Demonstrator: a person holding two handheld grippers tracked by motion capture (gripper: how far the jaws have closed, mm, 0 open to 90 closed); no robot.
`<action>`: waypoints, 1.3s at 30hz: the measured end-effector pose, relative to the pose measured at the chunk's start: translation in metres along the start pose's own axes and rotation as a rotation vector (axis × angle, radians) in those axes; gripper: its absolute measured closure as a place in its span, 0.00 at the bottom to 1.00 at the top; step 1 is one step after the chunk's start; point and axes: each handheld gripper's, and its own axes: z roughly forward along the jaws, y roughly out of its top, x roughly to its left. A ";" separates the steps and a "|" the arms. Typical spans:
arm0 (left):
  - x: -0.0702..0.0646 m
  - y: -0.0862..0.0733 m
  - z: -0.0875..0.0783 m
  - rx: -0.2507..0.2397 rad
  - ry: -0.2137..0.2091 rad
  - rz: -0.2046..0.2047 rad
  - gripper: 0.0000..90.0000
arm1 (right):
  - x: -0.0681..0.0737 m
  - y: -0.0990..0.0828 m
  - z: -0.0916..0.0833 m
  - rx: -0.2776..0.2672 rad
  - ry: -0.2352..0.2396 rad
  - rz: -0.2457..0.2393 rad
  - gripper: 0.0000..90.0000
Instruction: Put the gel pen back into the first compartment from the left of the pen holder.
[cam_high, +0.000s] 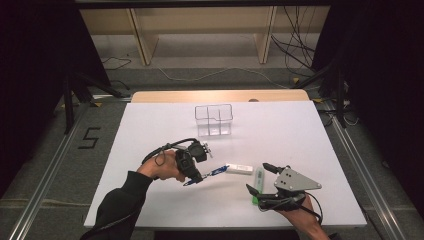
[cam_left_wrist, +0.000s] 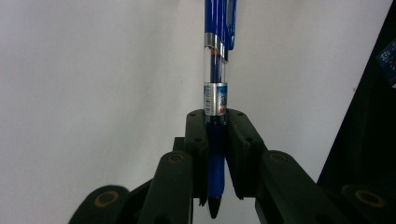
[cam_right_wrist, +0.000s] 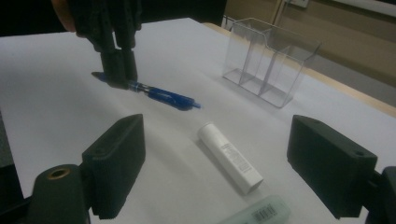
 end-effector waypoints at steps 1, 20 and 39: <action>-0.001 0.002 0.000 -0.002 -0.008 0.009 0.88 | 0.002 0.001 0.001 0.000 0.000 -0.021 0.23; -0.012 0.017 -0.001 0.017 -0.022 0.062 0.88 | 0.043 0.007 0.027 0.101 -0.108 -0.473 0.24; -0.021 0.023 -0.001 0.039 -0.037 0.071 0.88 | 0.070 0.005 0.053 0.146 -0.191 -0.842 0.28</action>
